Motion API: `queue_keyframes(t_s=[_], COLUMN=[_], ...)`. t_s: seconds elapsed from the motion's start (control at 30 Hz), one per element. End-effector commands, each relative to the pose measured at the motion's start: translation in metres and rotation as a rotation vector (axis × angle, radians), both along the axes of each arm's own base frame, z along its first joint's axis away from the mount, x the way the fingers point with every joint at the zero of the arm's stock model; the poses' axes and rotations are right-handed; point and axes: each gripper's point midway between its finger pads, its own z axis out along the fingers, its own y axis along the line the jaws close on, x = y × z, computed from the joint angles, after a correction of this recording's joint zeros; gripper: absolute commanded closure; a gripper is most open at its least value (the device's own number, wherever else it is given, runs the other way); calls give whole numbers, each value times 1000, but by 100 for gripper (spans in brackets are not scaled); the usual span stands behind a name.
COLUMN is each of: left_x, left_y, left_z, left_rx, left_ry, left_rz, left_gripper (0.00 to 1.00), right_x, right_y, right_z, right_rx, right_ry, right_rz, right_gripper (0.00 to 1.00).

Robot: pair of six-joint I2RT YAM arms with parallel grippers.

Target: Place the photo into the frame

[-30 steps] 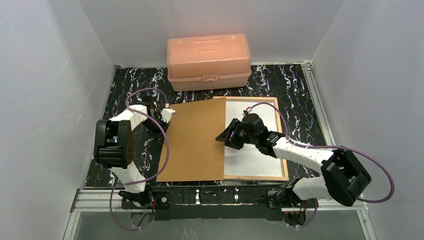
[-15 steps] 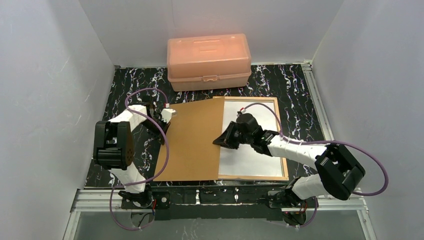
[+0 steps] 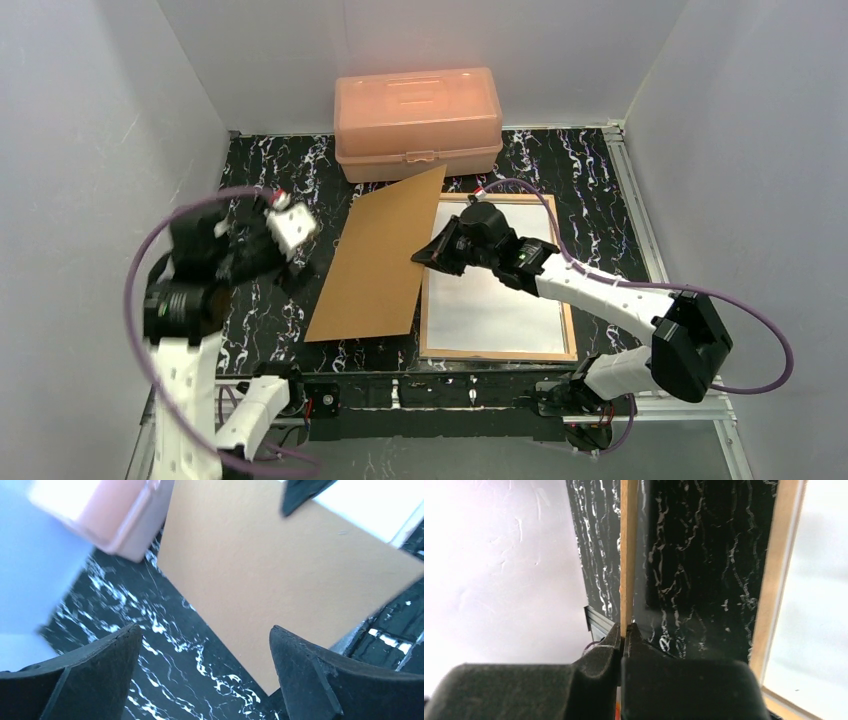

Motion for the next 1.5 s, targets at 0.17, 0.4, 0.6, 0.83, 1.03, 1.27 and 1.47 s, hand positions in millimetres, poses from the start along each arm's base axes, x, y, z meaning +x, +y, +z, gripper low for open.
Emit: queue_keyframes(t_s=[0.17,0.4,0.6,0.83,1.03,1.27,1.47], left_x=[-137,-148,-120,-107,-89,-82,-86], left_y=[-19,-11,0,2,7,7,9], left_z=[-15,-33,-14,-10,-6,17,34], left_rx=[35,167,254,384,426,400,369], left_ry=[-138,-349,-611,-791,-820,-844,-864], left_rz=[-279,-322,-245,-286,-268,-236,-195], left_gripper=[2,4,12,20,43,98,100], right_x=[-8,-10,-15,-27,-42,-62,-70], right_y=[27,28,35,44,54,60,48], right_z=[152,208,214,220,223,213,201], right_rx=[332,439,474,528,538,489,333], right_ry=[-99,-163,-145,-120,-100,-100,-186], right_rz=[-142,-182,-164,-132,-84,-13,56], right_gripper=[99,99,99,99,99,99,77])
